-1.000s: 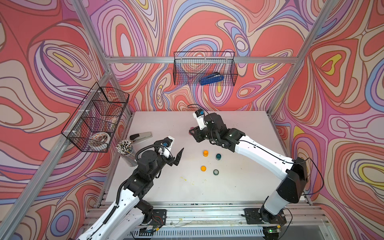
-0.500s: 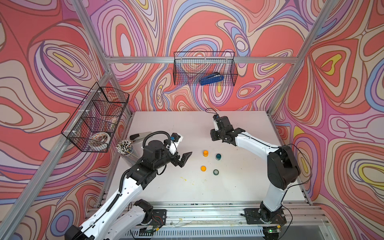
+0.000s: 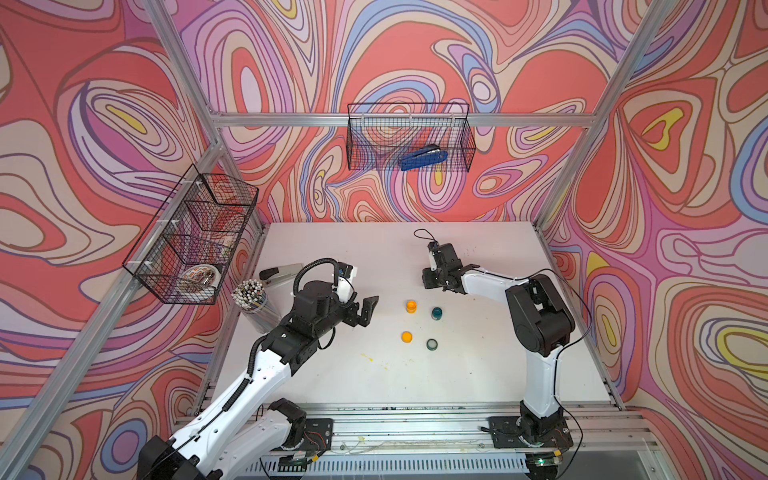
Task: Close the paint jar lid
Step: Place the paint jar at the center of the board.
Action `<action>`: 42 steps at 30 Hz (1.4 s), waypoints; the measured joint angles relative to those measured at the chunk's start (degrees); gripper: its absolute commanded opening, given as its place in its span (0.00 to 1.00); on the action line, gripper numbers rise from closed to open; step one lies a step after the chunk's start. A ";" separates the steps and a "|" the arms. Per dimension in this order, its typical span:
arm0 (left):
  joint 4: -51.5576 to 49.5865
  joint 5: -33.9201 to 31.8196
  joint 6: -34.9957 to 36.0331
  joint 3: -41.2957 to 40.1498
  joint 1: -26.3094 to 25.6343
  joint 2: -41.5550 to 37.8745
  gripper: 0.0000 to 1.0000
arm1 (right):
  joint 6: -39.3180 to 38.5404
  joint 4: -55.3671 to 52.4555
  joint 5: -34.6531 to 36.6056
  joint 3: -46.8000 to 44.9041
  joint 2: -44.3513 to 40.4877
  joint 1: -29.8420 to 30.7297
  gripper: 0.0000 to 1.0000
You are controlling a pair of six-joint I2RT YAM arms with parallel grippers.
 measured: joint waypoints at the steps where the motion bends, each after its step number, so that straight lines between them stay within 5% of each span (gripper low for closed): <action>1: -0.15 -0.63 -0.90 0.07 0.02 0.00 1.00 | 0.04 0.37 -0.09 0.00 0.22 0.00 0.24; 20: 2.29 3.52 1.05 -2.78 0.00 -9.38 1.00 | -0.20 4.66 1.22 -0.76 1.22 0.00 0.34; 29: -4.39 4.81 3.89 1.60 0.00 -3.21 1.00 | -0.85 4.83 2.71 -1.57 1.20 0.00 0.75; 31: -4.98 5.62 4.28 1.97 0.00 -2.32 1.00 | -0.94 4.70 3.17 -1.95 1.11 0.00 0.98; 42: -7.82 6.73 4.50 2.01 0.00 -2.45 1.00 | -2.58 3.65 3.48 -5.20 -10.93 0.00 0.98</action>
